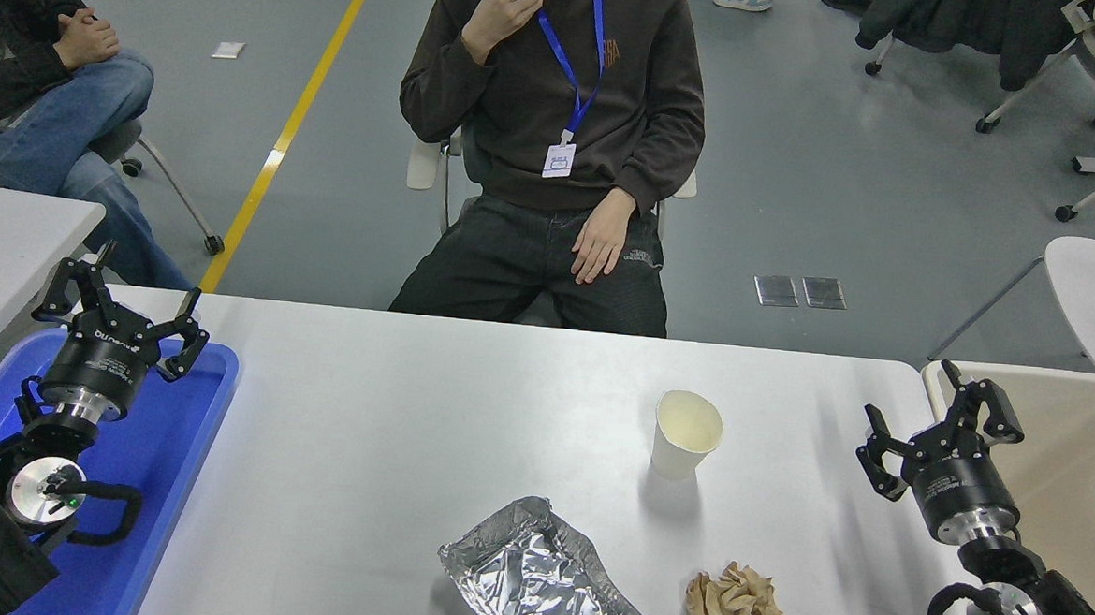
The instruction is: Clean the table surface
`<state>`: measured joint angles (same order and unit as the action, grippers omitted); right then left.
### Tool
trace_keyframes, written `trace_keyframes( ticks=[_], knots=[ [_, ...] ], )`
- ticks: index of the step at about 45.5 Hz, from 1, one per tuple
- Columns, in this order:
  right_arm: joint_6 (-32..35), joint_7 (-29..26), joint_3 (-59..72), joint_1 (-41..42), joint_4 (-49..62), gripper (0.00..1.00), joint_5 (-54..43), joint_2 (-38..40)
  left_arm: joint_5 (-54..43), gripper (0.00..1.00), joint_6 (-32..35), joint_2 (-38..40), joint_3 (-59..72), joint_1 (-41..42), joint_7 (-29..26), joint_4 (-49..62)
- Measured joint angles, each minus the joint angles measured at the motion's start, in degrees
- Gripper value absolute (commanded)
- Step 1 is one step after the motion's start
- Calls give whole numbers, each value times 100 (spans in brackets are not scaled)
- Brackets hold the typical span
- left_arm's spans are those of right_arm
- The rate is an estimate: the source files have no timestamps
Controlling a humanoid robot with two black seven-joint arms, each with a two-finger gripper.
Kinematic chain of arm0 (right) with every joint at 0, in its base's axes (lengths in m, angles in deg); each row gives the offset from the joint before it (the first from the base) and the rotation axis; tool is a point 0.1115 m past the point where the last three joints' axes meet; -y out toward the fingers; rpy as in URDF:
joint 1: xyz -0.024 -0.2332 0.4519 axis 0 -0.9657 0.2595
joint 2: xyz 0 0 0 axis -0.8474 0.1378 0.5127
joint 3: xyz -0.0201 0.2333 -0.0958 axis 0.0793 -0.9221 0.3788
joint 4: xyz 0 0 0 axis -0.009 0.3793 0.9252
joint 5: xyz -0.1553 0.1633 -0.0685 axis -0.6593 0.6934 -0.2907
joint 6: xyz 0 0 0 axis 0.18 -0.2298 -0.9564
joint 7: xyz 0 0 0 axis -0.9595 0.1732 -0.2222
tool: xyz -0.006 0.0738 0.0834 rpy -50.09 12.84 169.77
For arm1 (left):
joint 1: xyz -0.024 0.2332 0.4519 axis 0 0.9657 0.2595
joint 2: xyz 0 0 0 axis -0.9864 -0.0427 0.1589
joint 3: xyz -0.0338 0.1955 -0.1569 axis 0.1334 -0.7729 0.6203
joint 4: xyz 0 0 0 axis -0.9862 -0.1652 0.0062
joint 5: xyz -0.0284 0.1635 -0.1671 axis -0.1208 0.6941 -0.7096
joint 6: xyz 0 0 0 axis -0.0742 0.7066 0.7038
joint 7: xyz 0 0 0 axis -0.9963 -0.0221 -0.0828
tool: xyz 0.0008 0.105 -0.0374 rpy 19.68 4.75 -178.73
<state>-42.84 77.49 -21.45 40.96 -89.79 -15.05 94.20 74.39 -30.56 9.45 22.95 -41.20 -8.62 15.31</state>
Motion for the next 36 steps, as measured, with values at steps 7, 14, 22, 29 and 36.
trace_keyframes(
  ticks=[7, 14, 22, 29, 36],
  knots=[
    [0, 2, -1, -2, 0, 99, 0, -4, 0, 100, 0, 0, -7, 0, 0, 2],
    [-1, 2, 13, -2, 0, 99, 0, -6, 0, 100, 0, 0, -18, 0, 0, 2],
    [11, 2, 25, -1, 3, 99, 0, -6, 0, 100, 0, -3, -23, 0, 0, -1],
    [23, 2, 29, 31, 3, 99, 0, -2, 0, 100, 0, -5, -25, 0, 0, -2],
    [25, 3, 31, 121, 15, 99, 0, -2, 0, 100, 0, -5, -26, 0, 0, -2]
  ],
)
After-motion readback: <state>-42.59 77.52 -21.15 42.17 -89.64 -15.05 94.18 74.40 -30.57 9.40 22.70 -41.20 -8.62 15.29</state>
